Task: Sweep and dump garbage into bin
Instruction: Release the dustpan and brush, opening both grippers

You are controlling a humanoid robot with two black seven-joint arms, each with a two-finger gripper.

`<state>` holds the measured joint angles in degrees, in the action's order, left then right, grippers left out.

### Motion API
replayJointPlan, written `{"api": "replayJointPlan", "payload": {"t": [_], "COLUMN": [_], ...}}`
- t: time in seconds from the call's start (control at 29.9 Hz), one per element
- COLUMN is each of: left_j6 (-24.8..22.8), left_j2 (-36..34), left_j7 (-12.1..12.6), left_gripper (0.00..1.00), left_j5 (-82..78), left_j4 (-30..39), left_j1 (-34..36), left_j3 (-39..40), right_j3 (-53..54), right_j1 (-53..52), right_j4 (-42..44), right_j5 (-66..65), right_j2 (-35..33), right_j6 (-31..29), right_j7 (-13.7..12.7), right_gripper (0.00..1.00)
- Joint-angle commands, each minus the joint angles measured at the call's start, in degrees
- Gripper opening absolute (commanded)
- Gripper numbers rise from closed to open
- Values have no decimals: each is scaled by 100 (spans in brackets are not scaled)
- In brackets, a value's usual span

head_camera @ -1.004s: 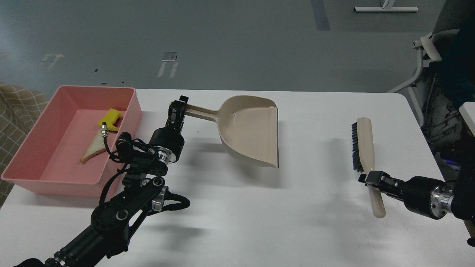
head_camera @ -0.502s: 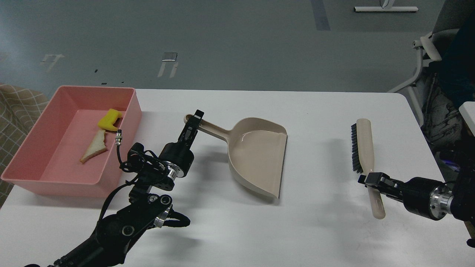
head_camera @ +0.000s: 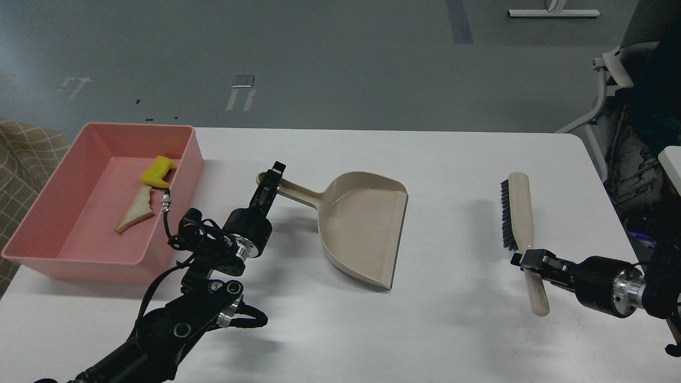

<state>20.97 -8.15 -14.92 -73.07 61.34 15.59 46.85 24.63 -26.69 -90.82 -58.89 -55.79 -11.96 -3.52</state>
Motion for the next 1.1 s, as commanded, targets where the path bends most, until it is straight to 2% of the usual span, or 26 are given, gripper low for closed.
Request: {"api": "replayJointPlan", "payload": {"t": [0.0,0.23,0.47,0.57,0.6,0.77,0.8,0.94,1.0,1.07], "left_j6": [-76,-436,-498,-515,-568,-709,-709,-717,-761,-796], "left_j2": [-20,-327,-732,-864,-960,-1242,-1303,-1479,-1645,-1760], "left_j7": [6,6,-11,-11,-11,-11,-11,-11,-11,-11], "left_gripper": [97,97,97,97,97,97,97,97,97,97], "left_j5": [-15,-32,-15,-15,-15,-15,-15,-6,3,3], "left_j4": [1,80,264,563,711,1117,1169,1328,1529,1653], "left_j1": [-4,-161,-364,-574,-653,-865,-891,-970,-1049,-1102], "left_j3": [-18,-26,-307,-308,-308,-308,-308,-299,-273,-246], "right_j3": [24,33,15,15,15,24,24,24,33,42], "right_j1": [15,50,50,50,58,59,59,94,111,111], "right_j4": [20,55,64,64,64,64,55,46,29,3], "right_j5": [-8,-8,-8,9,18,97,167,220,229,229], "right_j2": [85,138,138,138,129,94,86,85,51,-28], "right_j6": [9,0,27,36,36,9,9,0,0,-17], "right_j7": [-8,-17,-44,-79,-88,-88,-88,-105,-123,-123], "right_gripper": [0,0,0,24,37,63,73,82,90,92]}}
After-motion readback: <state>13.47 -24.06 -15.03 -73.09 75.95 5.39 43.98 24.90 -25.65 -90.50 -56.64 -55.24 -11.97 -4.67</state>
